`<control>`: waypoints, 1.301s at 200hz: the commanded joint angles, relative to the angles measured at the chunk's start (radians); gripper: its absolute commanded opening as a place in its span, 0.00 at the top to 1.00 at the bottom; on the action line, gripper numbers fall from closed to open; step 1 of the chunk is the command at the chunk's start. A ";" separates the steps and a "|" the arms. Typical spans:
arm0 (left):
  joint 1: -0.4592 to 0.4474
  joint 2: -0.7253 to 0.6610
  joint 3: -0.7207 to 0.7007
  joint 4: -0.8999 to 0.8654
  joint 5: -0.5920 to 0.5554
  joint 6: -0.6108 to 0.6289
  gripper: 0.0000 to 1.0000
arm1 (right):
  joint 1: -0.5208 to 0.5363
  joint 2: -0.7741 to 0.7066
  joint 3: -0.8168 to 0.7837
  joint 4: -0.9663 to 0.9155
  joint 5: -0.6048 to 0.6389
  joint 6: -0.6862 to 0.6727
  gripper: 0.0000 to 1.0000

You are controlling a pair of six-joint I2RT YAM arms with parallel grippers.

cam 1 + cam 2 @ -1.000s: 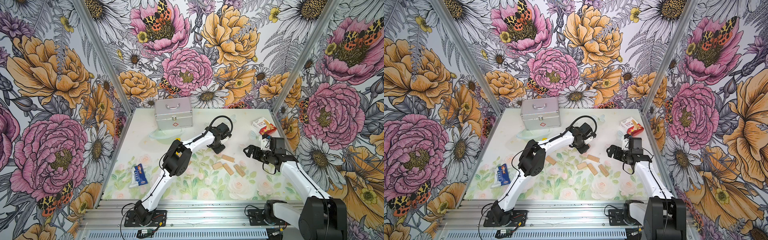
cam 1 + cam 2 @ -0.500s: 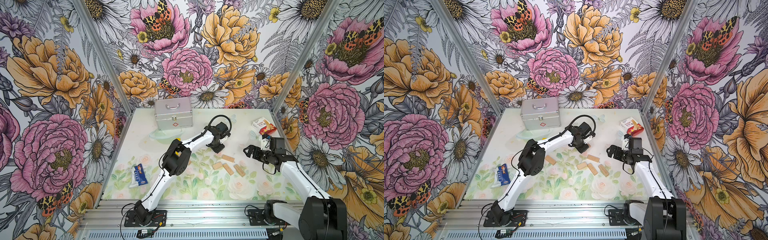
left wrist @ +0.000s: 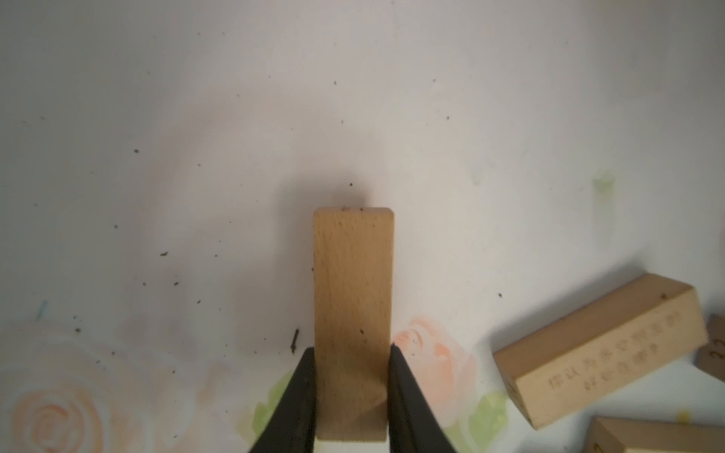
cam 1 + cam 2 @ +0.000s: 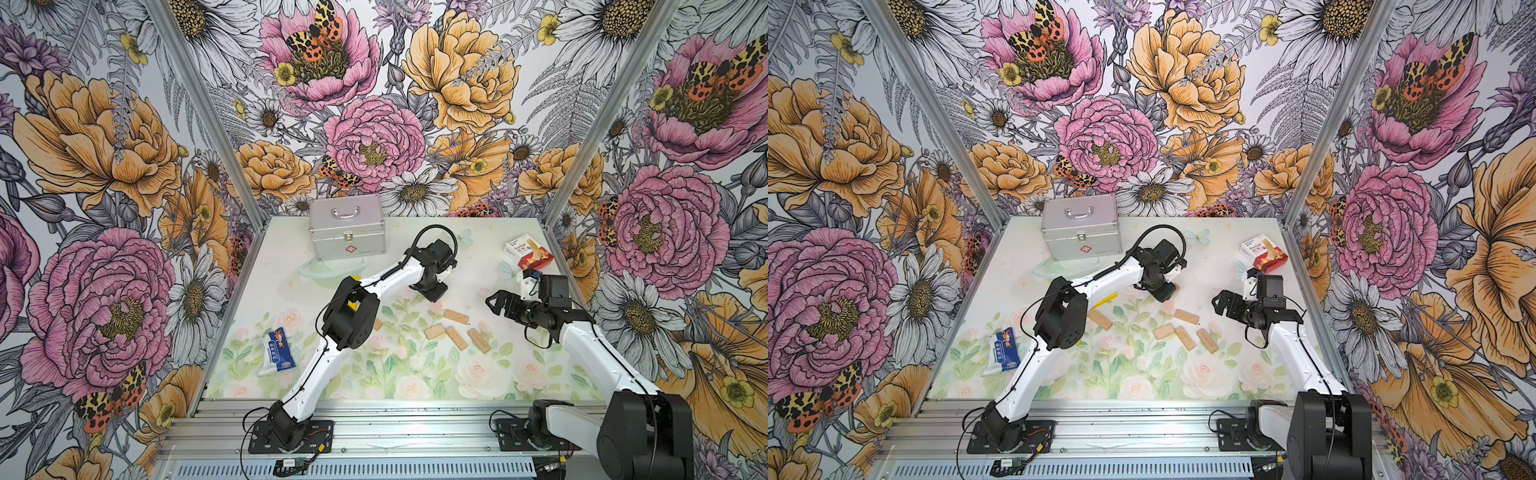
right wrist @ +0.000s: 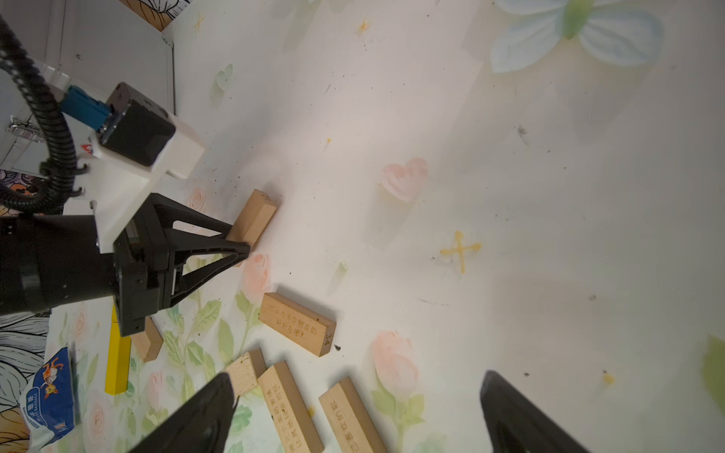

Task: Assemble the letter k with building blocks
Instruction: Pick up the building block from the center of the board, then place the building block at the center of the board.

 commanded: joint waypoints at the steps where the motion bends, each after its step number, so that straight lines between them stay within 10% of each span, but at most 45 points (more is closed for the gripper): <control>1: 0.029 -0.025 0.037 0.000 0.037 -0.093 0.85 | -0.006 0.010 0.006 0.014 -0.011 -0.015 0.01; 260: 0.060 -0.117 -0.107 -0.040 -0.251 -0.633 0.99 | -0.005 0.011 0.025 0.019 -0.059 -0.013 0.01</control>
